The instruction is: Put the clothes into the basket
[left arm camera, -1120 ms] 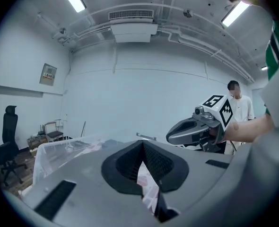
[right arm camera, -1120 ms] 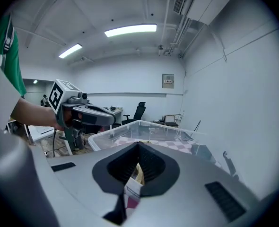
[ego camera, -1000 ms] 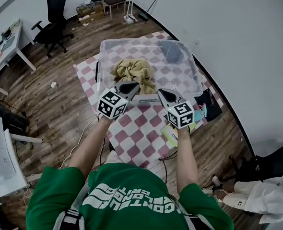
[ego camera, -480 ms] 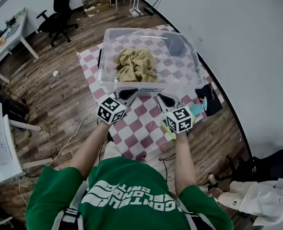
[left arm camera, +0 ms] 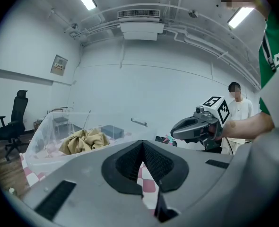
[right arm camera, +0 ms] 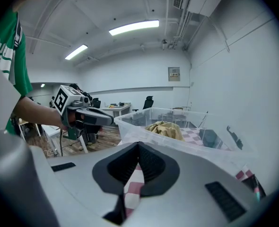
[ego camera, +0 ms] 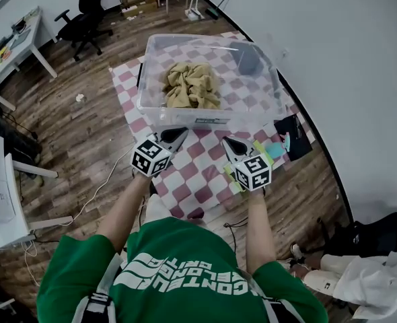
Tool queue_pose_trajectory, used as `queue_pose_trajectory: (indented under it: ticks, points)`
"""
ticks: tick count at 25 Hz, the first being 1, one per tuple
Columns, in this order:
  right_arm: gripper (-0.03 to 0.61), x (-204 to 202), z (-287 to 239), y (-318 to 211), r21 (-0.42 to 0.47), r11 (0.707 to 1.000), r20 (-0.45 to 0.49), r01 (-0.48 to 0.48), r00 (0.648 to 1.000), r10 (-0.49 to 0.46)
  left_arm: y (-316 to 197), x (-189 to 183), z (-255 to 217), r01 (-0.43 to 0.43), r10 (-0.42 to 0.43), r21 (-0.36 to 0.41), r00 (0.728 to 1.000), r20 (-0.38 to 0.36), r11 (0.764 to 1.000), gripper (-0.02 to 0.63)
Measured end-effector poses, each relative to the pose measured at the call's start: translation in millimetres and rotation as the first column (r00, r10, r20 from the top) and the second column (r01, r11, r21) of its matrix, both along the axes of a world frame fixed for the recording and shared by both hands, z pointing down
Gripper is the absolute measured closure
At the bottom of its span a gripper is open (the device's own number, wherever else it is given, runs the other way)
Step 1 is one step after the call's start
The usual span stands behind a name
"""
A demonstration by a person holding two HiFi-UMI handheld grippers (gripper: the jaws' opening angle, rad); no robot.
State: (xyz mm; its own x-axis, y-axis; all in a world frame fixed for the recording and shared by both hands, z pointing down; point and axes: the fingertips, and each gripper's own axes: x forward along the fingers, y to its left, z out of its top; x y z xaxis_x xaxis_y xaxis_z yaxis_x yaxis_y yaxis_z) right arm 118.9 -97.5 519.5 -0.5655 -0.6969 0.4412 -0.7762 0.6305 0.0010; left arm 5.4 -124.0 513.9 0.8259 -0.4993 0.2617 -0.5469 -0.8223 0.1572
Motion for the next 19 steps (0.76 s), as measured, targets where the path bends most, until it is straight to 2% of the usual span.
queue_pose_trajectory:
  ticks: [19]
  points:
    - [0.569, 21, 8, 21, 0.002, 1.000, -0.004, -0.015, 1.000, 0.015, 20, 4, 8, 0.011, -0.010, -0.010, 1.000, 0.007, 1.000, 0.611]
